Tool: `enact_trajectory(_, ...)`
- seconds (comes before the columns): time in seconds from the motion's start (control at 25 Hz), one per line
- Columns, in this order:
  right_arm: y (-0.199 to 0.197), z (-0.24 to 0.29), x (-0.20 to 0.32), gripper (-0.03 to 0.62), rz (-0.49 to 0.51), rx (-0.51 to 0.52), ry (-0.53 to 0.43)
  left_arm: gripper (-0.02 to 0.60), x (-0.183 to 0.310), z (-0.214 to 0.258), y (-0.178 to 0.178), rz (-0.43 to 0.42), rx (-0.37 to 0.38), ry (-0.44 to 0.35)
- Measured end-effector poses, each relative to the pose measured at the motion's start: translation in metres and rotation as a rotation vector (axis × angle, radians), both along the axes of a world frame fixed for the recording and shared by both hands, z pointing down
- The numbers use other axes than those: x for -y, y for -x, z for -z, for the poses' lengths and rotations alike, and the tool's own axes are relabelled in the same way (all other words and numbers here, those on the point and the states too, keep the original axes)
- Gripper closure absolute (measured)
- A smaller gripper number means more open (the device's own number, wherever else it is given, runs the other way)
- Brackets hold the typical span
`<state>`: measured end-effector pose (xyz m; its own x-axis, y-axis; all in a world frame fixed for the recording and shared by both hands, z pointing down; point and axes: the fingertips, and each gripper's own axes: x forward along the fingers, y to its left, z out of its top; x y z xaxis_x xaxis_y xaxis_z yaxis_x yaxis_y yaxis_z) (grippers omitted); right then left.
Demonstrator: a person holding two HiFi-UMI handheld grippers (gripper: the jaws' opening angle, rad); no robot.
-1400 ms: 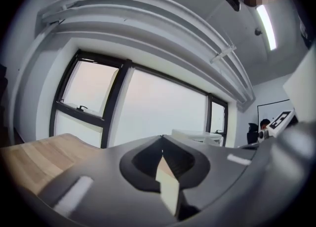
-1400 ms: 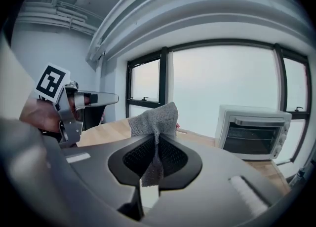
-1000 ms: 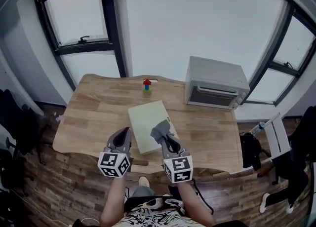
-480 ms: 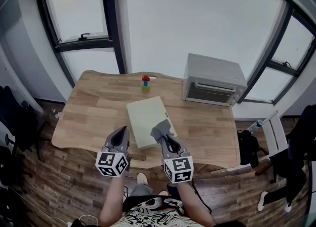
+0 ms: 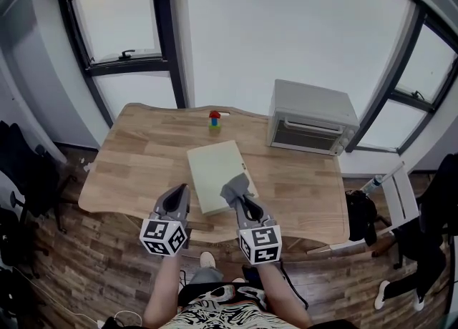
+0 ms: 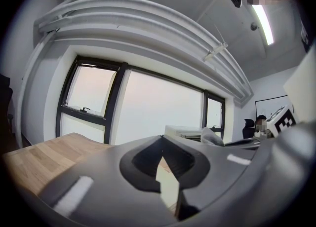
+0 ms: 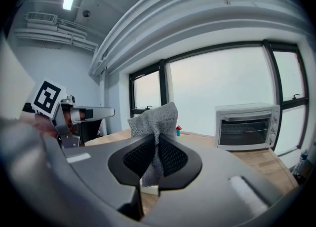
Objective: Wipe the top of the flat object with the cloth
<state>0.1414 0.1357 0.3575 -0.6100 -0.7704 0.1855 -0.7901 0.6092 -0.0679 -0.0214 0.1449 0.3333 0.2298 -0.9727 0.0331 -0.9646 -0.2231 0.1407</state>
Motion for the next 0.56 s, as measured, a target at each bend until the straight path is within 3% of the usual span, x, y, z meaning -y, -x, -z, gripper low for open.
enact_trajectory(0.56, -0.013, 0.008, -0.001, 0.574, 0.019, 0.032, -0.030, 0.525, -0.001, -0.003, -0.016, -0.024, 0.002, 0.006)
